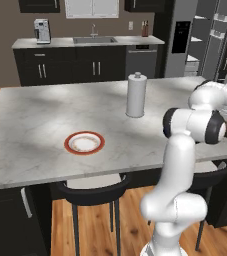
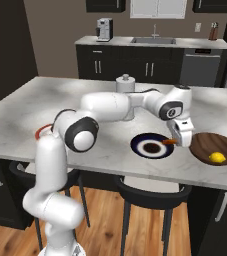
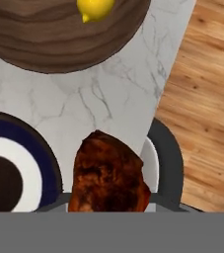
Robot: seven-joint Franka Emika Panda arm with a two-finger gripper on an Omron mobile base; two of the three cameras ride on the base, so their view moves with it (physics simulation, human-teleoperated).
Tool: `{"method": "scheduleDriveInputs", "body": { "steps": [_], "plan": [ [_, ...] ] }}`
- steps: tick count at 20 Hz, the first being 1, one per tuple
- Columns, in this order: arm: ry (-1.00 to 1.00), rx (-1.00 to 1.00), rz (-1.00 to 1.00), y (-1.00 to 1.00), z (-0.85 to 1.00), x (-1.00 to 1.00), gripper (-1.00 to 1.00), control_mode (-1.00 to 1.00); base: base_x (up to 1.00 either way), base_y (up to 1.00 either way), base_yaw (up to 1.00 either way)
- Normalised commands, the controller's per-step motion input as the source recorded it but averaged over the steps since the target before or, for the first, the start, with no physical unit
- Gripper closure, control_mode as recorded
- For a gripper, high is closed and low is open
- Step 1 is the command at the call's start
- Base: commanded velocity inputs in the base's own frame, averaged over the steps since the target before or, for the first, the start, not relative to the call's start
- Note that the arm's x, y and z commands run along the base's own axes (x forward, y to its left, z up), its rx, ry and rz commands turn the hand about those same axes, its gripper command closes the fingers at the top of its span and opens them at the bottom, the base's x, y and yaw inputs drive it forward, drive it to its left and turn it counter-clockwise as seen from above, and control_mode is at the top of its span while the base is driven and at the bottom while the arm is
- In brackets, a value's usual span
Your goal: Pick the chicken drumstick and lemon from their plates and place them in the bowl. Then put the bowl in the fridge.
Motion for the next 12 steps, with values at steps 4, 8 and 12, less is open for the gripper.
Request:
{"method": "scheduleDriveInputs", "body": {
  "steps": [4, 8, 12],
  "plan": [
    [-0.13, 0.05, 0.02, -0.42, -0.15, 0.18, 1.00, -1.00, 0.00, 0.00, 0.00],
    [-0.05, 0.02, 0.00, -0.36, -0.08, 0.28, 1.00, -1.00, 0.00, 0.00, 0.00],
    [0.07, 0.00, 0.00, -0.31, -0.01, 0.39, 1.00, -1.00, 0.00, 0.00, 0.00]
  ]
}}
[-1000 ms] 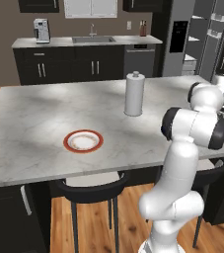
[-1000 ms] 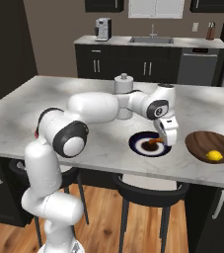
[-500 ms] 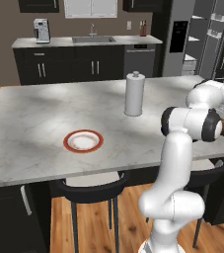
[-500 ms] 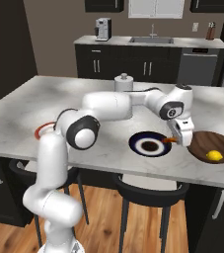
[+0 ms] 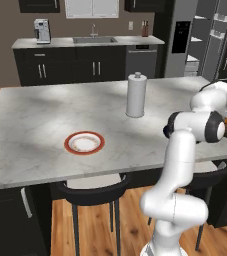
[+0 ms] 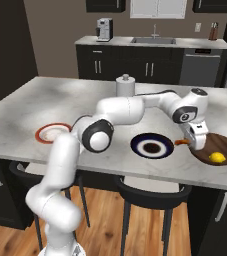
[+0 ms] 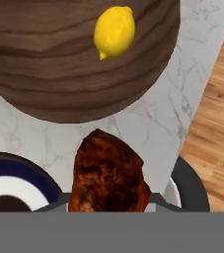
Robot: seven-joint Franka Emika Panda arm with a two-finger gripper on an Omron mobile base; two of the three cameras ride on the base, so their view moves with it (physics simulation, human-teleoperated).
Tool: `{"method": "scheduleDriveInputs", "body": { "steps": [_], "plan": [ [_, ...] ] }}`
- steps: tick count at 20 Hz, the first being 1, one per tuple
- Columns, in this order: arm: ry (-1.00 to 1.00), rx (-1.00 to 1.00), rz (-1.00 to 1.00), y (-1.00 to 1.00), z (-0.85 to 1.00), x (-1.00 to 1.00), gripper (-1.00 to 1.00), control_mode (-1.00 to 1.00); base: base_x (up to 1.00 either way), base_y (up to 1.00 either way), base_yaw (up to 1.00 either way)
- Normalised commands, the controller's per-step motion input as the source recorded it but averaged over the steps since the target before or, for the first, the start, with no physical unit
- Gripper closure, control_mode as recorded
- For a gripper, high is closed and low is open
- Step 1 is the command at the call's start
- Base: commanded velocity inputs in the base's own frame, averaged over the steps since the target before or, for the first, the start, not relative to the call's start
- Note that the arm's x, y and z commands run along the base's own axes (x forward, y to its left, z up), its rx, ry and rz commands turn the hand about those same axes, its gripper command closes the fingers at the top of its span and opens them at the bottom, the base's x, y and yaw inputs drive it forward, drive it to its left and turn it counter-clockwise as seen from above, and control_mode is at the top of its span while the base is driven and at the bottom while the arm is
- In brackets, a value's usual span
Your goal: Pick the chicken drumstick and lemon from their plates and place them in the bowl. Then put the bowl in the fridge.
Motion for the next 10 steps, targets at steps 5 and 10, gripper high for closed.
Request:
{"method": "scheduleDriveInputs", "body": {
  "steps": [5, 10],
  "plan": [
    [0.11, -0.01, -0.02, -0.21, 0.00, 0.43, 1.00, -1.00, 0.00, 0.00, 0.00],
    [0.06, 0.01, -0.05, -0.25, -0.08, 0.32, 1.00, -1.00, 0.00, 0.00, 0.00]
  ]
}}
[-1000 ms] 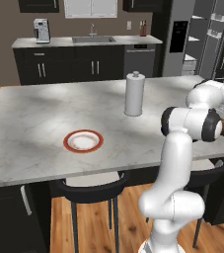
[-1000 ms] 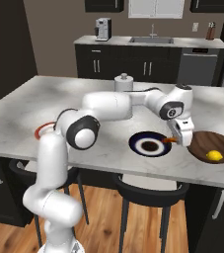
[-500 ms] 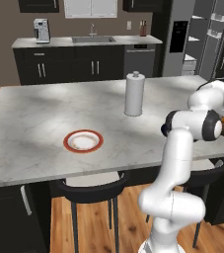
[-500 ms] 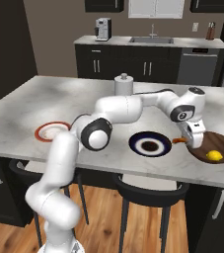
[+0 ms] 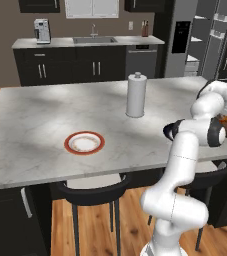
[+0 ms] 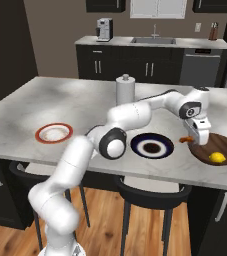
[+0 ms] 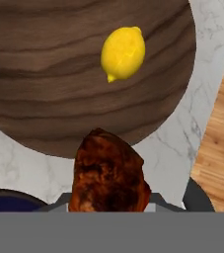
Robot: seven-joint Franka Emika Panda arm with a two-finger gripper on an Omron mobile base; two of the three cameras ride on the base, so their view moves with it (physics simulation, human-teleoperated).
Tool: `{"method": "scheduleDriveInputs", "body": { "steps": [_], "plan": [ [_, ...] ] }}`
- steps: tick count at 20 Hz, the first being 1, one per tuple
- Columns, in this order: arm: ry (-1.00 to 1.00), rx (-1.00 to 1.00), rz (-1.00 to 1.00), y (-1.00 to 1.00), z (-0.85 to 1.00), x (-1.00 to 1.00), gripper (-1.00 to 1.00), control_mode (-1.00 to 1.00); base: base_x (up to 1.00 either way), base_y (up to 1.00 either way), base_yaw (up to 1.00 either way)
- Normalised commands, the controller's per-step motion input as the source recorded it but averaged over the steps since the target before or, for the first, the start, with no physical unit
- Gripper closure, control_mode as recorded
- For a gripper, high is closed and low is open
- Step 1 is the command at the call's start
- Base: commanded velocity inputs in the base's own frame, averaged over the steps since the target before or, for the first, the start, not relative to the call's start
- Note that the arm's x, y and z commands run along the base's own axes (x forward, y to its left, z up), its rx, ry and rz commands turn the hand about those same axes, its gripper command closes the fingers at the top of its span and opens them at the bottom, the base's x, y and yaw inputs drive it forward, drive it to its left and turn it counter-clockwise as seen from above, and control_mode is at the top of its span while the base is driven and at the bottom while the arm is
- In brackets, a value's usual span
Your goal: Pick the chicken drumstick and lemon from their plates and place them in the bowl. Then put the bowl in the fridge.
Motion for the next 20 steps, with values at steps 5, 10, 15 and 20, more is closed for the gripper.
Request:
{"method": "scheduleDriveInputs", "body": {
  "steps": [5, 10, 15, 20],
  "plan": [
    [0.01, 0.03, -0.02, -0.30, -0.11, 0.19, 1.00, -1.00, 0.00, 0.00, 0.00],
    [0.00, 0.03, -0.01, -0.17, -0.18, 0.05, 1.00, -1.00, 0.00, 0.00, 0.00],
    [0.02, 0.02, -0.02, -0.11, -0.04, 0.21, 1.00, -1.00, 0.00, 0.00, 0.00],
    [0.09, 0.00, -0.04, -0.07, 0.00, 0.27, 1.00, -1.00, 0.00, 0.00, 0.00]
  ]
}}
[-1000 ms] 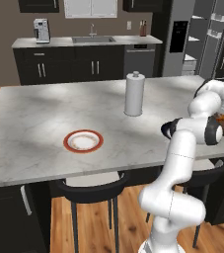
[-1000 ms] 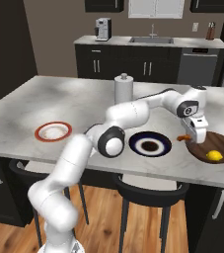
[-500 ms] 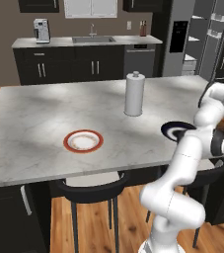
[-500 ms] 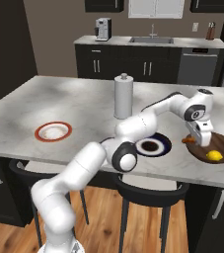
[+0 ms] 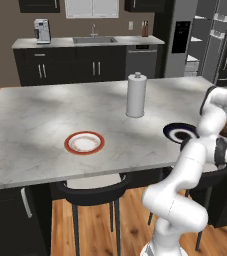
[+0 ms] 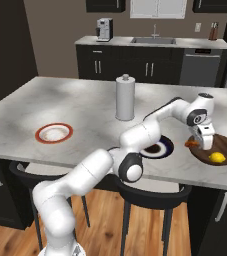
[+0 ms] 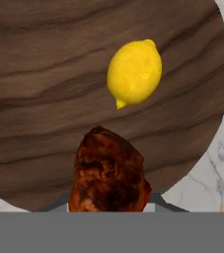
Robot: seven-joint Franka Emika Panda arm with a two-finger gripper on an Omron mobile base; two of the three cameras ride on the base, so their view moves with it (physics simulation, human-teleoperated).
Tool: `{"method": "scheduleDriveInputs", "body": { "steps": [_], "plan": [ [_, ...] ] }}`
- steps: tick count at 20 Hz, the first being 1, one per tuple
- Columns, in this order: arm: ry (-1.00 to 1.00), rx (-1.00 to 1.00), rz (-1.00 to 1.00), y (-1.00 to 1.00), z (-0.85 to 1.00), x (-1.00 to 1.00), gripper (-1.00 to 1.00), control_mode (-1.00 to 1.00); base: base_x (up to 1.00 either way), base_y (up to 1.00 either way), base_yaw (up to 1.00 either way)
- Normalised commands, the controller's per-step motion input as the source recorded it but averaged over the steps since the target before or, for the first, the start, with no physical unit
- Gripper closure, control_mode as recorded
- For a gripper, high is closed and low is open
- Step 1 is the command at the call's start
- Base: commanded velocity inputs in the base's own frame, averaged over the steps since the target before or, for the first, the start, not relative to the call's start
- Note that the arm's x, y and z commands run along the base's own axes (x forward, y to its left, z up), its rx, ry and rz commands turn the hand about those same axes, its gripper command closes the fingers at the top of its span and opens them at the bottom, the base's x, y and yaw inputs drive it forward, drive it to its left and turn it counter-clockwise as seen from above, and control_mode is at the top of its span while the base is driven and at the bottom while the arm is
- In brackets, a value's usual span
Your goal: Pick the chicken drumstick and lemon from their plates and place them in the bowl. Then put the bowl in the fridge.
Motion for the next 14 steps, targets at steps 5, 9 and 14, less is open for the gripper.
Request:
{"method": "scheduleDriveInputs", "body": {
  "steps": [5, 9, 14],
  "plan": [
    [0.19, 0.03, -0.05, -0.14, 0.01, 0.22, 1.00, -1.00, 0.00, 0.00, 0.00],
    [0.22, 0.09, -0.04, -0.21, 0.01, 0.18, 1.00, -1.00, 0.00, 0.00, 0.00],
    [0.18, 0.14, 0.00, -0.21, 0.15, 0.22, -1.00, -1.00, 0.00, 0.00, 0.00]
  ]
}}
